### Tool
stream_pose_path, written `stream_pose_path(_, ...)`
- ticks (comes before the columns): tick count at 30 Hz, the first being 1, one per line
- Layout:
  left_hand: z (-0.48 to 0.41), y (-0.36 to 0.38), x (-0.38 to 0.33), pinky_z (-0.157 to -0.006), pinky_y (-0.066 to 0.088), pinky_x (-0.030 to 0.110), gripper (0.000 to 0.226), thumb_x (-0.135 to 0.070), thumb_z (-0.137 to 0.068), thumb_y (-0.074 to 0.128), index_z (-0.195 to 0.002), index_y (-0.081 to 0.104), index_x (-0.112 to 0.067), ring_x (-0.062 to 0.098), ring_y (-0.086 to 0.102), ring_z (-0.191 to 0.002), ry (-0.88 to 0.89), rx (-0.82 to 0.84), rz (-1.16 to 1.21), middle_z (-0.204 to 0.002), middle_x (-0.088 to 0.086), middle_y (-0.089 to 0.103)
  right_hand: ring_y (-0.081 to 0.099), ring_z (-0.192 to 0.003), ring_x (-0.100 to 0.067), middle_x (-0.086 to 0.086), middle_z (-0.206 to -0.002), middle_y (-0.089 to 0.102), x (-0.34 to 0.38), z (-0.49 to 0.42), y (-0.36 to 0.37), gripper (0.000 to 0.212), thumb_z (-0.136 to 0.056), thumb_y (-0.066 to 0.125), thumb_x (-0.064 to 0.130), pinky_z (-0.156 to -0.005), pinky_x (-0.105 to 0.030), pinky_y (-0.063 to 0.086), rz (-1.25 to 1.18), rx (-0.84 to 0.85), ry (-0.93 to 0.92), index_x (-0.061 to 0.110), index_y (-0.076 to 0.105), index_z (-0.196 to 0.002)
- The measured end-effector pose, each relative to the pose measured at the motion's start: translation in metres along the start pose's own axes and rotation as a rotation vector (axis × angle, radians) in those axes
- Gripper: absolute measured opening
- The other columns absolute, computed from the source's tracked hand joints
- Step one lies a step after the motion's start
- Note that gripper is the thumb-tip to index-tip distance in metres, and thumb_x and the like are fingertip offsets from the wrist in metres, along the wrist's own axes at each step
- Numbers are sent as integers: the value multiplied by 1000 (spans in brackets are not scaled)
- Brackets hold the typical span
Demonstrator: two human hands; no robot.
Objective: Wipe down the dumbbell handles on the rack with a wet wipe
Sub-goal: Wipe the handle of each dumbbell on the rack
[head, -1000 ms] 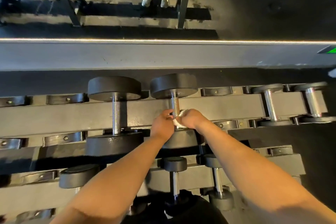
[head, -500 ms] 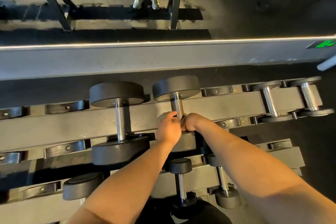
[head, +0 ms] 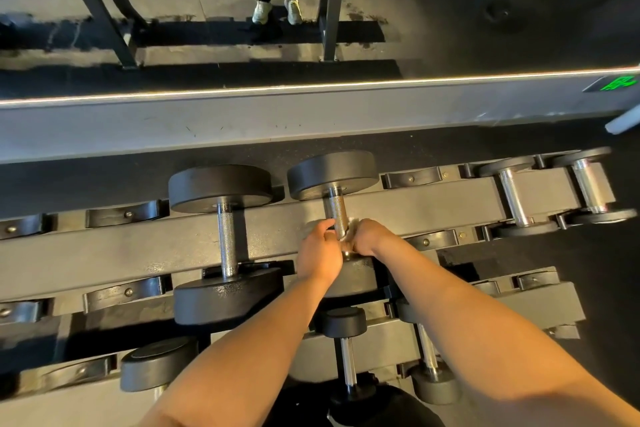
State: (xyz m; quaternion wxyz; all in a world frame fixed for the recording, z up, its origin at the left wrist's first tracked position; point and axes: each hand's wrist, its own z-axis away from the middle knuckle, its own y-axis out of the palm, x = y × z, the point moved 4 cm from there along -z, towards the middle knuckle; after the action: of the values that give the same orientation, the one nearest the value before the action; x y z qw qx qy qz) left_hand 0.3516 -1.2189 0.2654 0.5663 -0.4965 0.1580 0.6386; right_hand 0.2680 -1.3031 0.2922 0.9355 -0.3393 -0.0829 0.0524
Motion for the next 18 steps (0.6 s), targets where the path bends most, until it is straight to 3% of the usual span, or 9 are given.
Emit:
stream_pose_path(4,-1,1,3,-85,60,41,44,-33,-98,32,-134,57,-37,11,68,-99,-15,-26,25,-123,-4,69,62,-100,-29,-5,-105,64,-3,-27,14,27,-90,62,29,-99,-42,51,115,71,-6,13,62,-111)
stream_pose_path(7,0,-1,3,-88,59,42,43,-31,-100,32,-135,57,-36,12,67,-102,-1,-38,21,-123,-5,68,60,-87,-27,0,-86,58,-11,-65,27,41,-83,67,36,-96,-43,52,92,76,-23,19,63,-120)
stream_pose_path(11,0,-1,3,-88,58,42,42,-28,-102,35,-137,56,-34,14,66,-103,19,-50,8,-124,-3,68,59,-98,-26,1,-98,60,2,-6,6,10,-91,59,24,-101,-44,46,37,-57,9,26,52,-98)
stream_pose_path(15,0,-2,4,-90,56,41,39,-25,-103,36,-136,55,-33,16,65,-105,30,-65,17,-124,-2,69,59,-115,-29,-7,-112,62,-7,10,-7,20,-95,54,11,-104,-42,44,-56,-167,51,16,60,-114)
stream_pose_path(18,1,-3,3,-90,55,41,37,-24,-104,35,-135,54,-32,18,65,-106,34,-77,31,-123,-2,68,65,-101,-29,-7,-105,68,-24,2,1,11,-90,67,20,-93,-40,54,-307,-197,89,10,65,-95)
